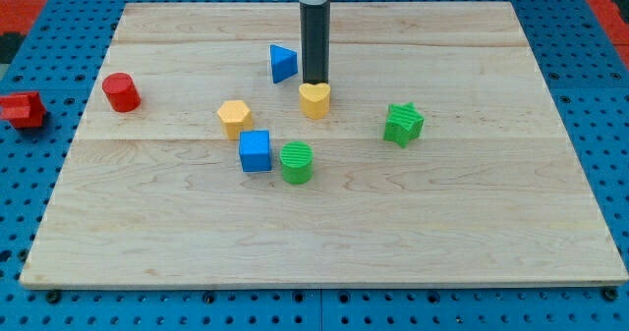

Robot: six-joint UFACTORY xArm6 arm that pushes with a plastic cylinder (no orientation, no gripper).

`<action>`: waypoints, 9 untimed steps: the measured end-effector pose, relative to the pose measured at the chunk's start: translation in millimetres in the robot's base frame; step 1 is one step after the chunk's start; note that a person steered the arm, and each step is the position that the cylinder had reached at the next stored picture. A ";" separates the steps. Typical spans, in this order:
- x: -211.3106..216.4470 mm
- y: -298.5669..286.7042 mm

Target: Push green star to green circle

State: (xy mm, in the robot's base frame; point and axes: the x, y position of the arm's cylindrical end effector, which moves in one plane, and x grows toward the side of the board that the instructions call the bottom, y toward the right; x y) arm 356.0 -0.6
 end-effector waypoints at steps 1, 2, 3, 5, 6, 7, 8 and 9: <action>-0.1 5.7; 32.8 28.7; 40.9 74.0; 68.6 104.0; 101.7 128.4; 107.5 159.3; 118.3 184.4; 139.5 236.3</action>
State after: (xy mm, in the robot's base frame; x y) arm 495.5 235.7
